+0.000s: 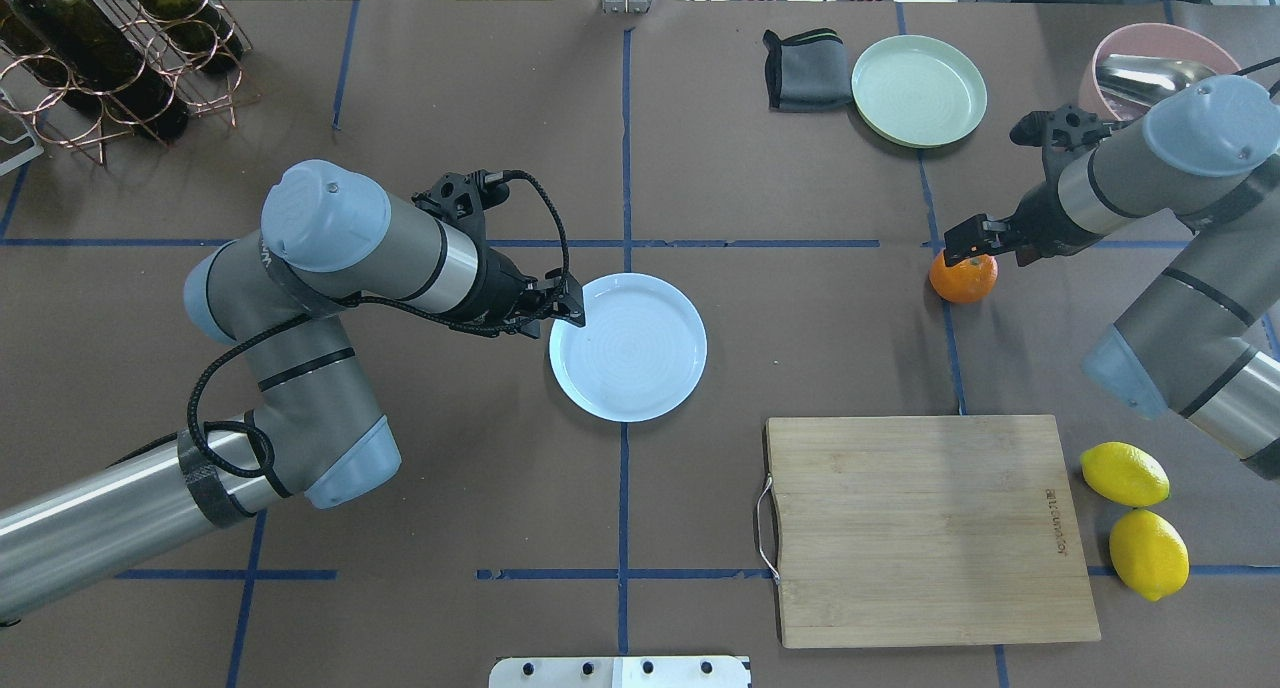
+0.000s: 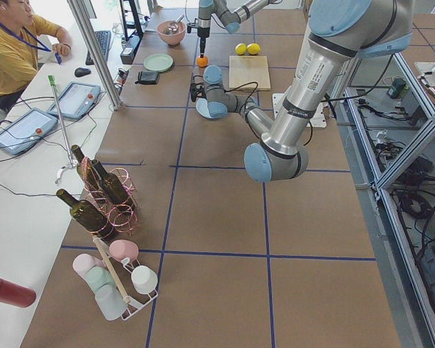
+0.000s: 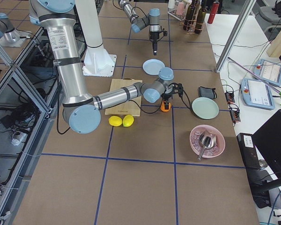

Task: Pick orange to plate
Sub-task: 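Close the right gripper on the orange while the left gripper holds the plate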

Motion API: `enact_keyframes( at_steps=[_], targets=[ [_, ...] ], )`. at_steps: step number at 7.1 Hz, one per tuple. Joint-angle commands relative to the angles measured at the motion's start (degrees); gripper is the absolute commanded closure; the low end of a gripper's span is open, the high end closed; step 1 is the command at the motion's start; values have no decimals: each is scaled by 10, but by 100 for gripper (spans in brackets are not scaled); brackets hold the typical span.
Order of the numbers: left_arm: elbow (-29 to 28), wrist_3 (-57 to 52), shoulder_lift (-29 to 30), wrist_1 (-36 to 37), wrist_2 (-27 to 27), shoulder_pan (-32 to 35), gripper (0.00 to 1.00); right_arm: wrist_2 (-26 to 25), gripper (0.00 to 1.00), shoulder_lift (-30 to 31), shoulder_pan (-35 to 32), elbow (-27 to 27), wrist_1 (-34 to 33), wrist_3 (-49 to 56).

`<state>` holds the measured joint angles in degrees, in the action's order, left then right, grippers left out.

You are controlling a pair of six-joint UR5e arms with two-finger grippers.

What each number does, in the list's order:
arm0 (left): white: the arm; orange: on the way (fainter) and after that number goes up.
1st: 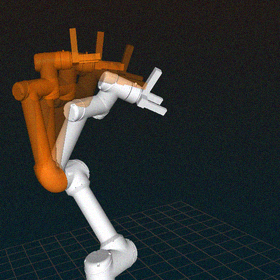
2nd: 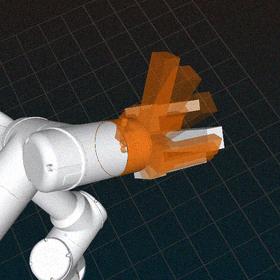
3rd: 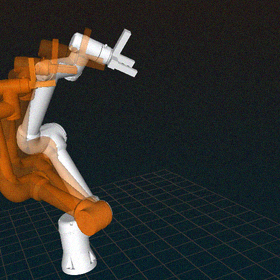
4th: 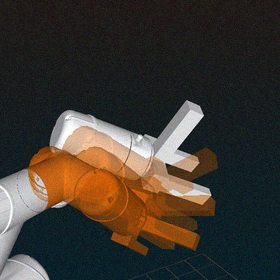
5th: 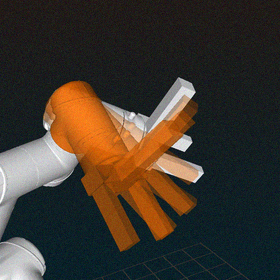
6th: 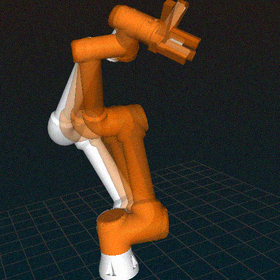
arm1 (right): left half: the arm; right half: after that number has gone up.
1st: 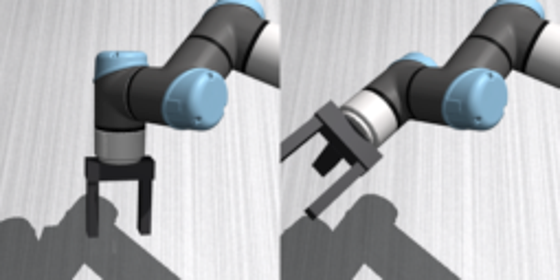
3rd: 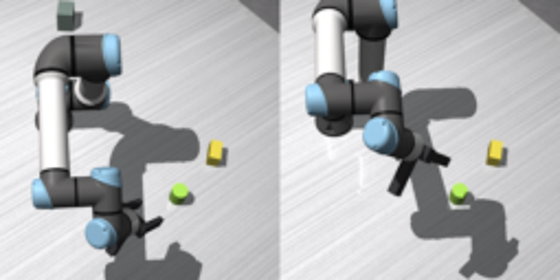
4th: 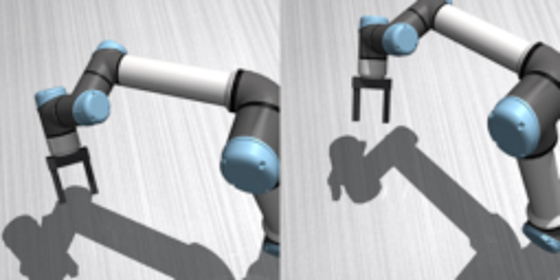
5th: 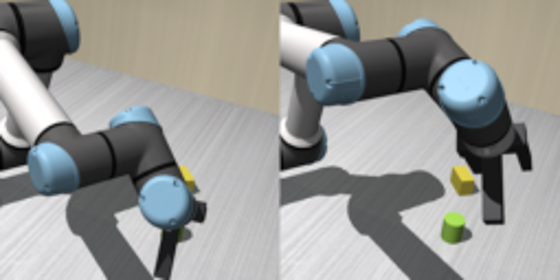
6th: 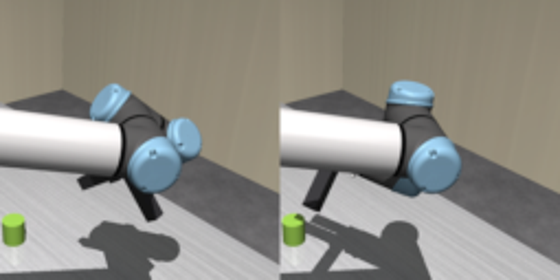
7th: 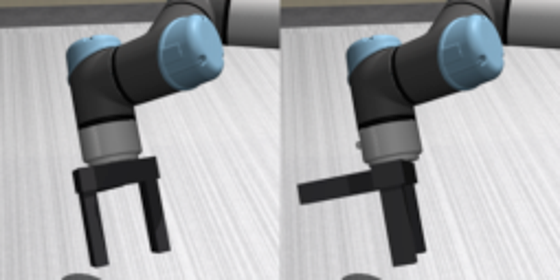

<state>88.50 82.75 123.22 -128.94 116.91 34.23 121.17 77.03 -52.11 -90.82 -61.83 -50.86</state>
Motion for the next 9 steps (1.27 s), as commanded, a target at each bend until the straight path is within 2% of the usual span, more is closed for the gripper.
enact_keyframes(
  at_steps=[1, 5, 8, 9],
  targets=[
    [0, 0, -2, 0, 0, 0, 37, -29, 0, -22, 14, 25, 0, 0],
    [5, 0, -2, 0, 0, 1, 36, -29, 0, -23, 20, 61, 5, -1],
    [10, 0, -5, 1, 0, 1, 35, -22, 0, -22, 20, 60, 5, -1],
    [10, 0, -5, 1, 0, 1, 35, -22, 14, -22, 21, 59, 4, -3]
  ],
)
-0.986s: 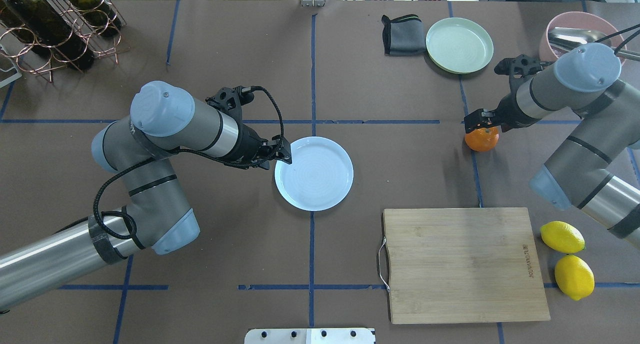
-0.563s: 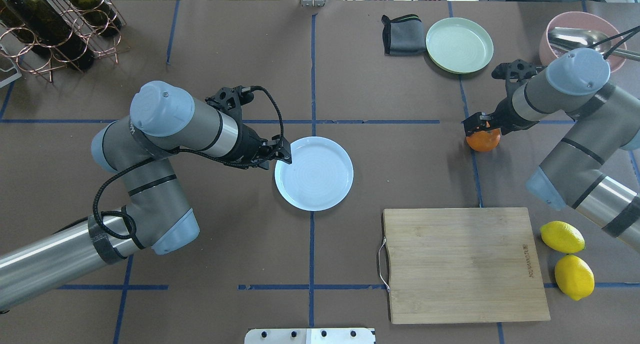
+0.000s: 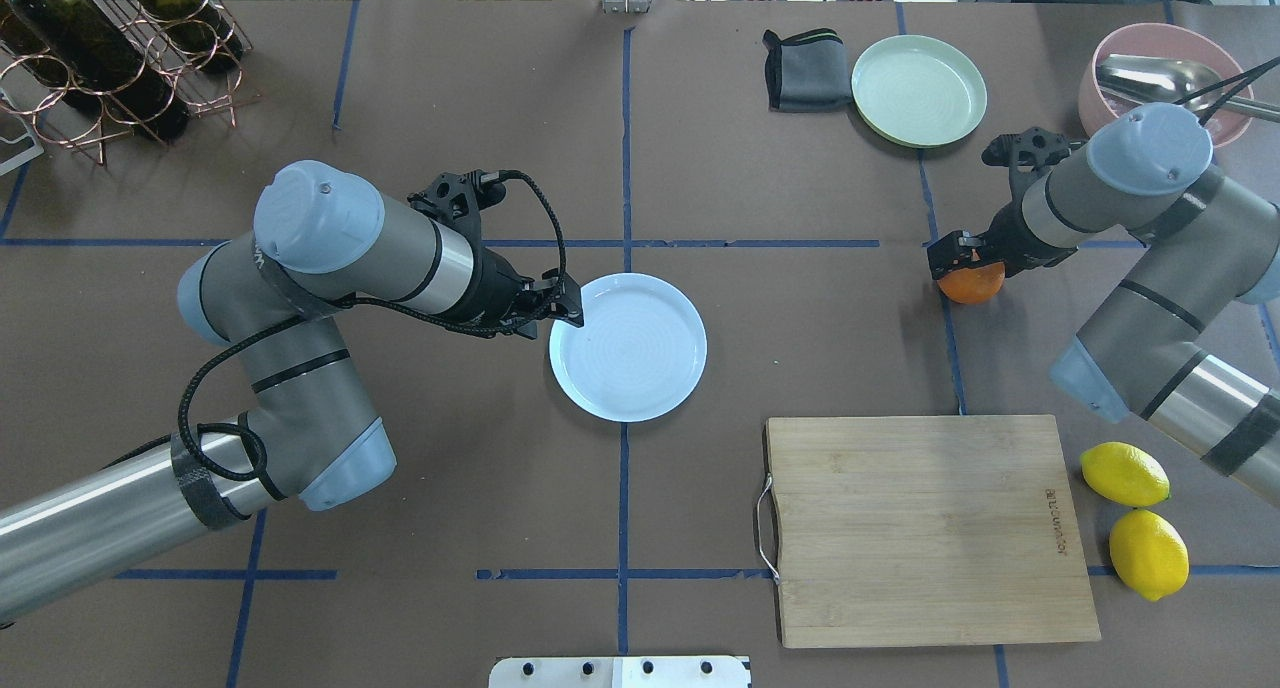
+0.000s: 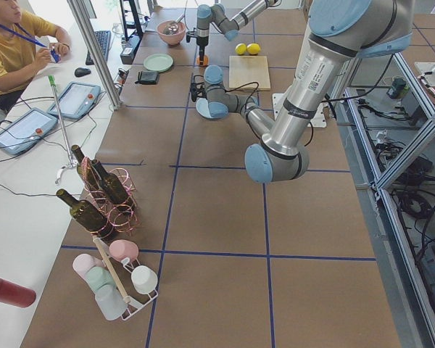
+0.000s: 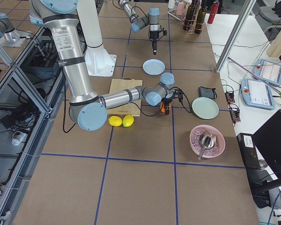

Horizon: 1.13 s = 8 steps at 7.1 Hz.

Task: Pick orange to plate
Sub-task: 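Close the right gripper on the orange while the left gripper holds the plate, then carry the orange onto the plate with the right gripper while the left withdraws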

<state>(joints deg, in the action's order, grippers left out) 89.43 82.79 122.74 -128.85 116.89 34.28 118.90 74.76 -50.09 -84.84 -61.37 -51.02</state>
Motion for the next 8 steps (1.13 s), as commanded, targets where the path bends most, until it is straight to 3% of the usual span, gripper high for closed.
enact_keyframes(
  at_steps=[1, 2, 3, 5, 6, 7, 8],
  targets=[
    [3, 0, 0, 0, 0, 0, 35, 7, 52, 0, 1, 1, -2, -3],
    [5, 0, 0, 0, 0, 0, 35, 18, 88, 0, 1, -1, -4, -2],
    [12, 0, 0, 0, 1, 1, 35, 56, 100, -2, -1, -7, -6, -5],
    [35, 0, -1, 0, 5, 15, 35, 90, 100, -41, -20, -53, -39, -37],
    [61, -1, -19, 1, 13, 25, 35, 88, 100, -85, -1, -56, -45, -119],
    [82, -10, -54, -3, 47, 51, 36, 70, 100, -118, 43, -56, -44, -193],
    [97, -55, -76, -1, 82, 80, 36, 16, 100, -151, 88, -54, -45, -228]
  ],
)
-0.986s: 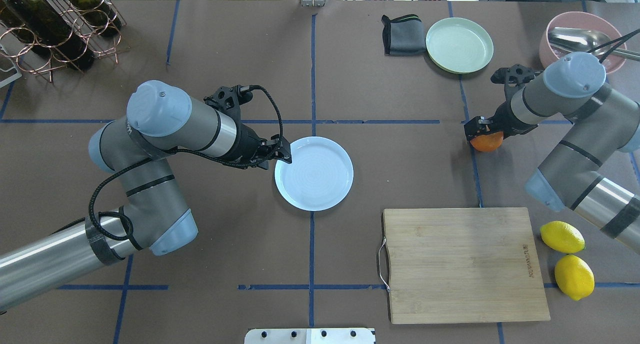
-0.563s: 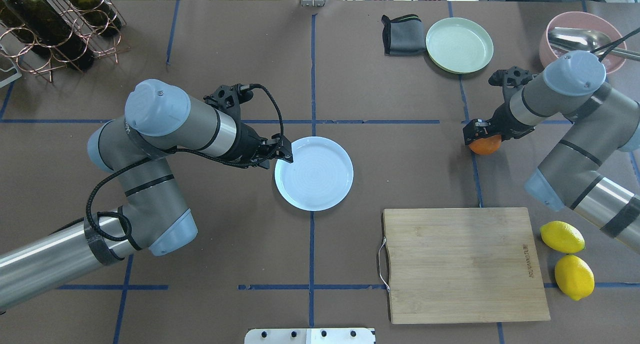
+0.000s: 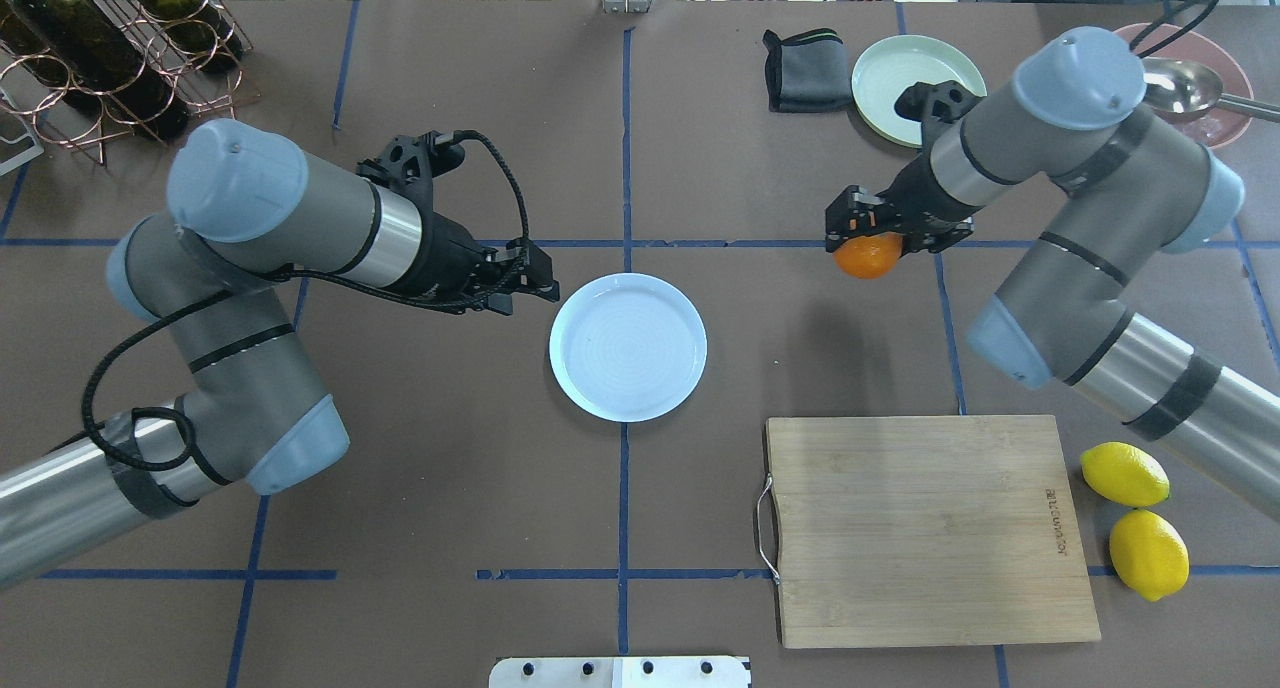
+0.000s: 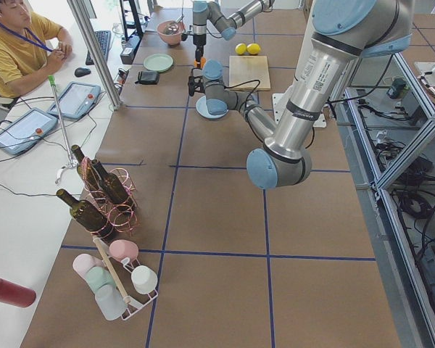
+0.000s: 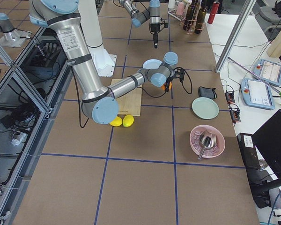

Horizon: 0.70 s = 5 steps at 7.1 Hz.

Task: Pick orange to plate
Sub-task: 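Carry the orange onto the plate with the right gripper while the left withdraws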

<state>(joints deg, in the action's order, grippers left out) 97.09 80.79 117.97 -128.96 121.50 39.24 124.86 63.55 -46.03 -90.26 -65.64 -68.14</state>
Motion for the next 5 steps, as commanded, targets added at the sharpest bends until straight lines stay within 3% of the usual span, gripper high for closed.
enact_keyframes(
  at_steps=[1, 2, 3, 5],
  targets=[
    [49, -90, -73, 0, 39, 50, 35, -97, 100, -71, 103, 1, -3, -113],
    [64, -119, -100, 1, 39, 68, 27, -168, 100, -97, 157, 6, -7, -138],
    [69, -125, -107, 2, 39, 90, 27, -198, 100, -112, 184, 10, -21, -148],
    [109, -125, -155, 2, 39, 110, 24, -216, 100, -117, 195, 15, -37, -148]
  ],
)
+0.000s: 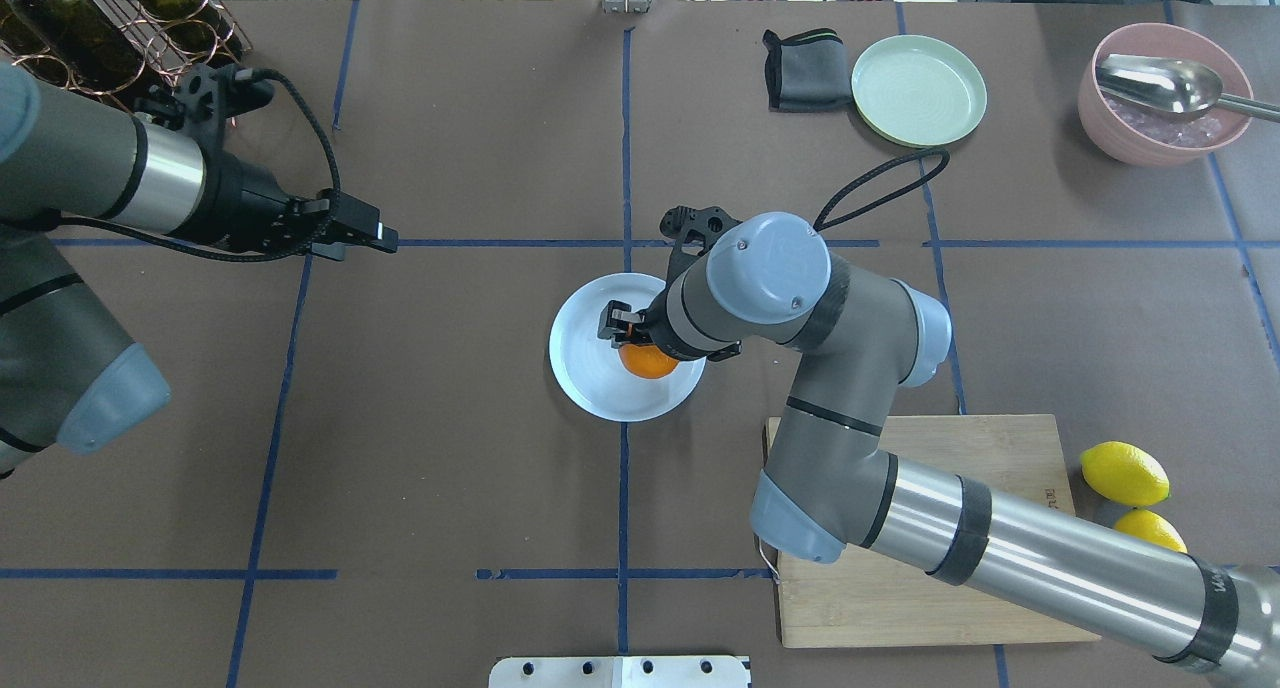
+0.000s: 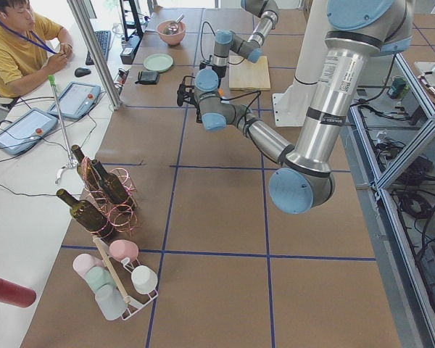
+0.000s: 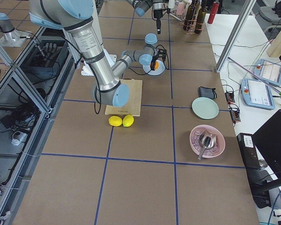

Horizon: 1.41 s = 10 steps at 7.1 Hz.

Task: Pick orange to plate
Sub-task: 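Carry the orange onto the plate with the right gripper while the left withdraws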

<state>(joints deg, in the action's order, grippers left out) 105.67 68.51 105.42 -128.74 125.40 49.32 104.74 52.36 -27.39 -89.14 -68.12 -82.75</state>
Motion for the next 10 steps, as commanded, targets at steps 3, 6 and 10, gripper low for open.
enact_keyframes(
  at_steps=[3, 6, 10],
  targets=[
    [35, -2, -44, -1, 0, 9, 20, -45, 100, -55, 5, 54, -53, 9],
    [33, -1, -43, -1, 0, 9, 20, -46, 100, -67, 5, 77, -51, 9],
    [30, -1, -41, -1, 0, 7, 20, -45, 33, -75, 5, 98, -51, 16]
  ],
)
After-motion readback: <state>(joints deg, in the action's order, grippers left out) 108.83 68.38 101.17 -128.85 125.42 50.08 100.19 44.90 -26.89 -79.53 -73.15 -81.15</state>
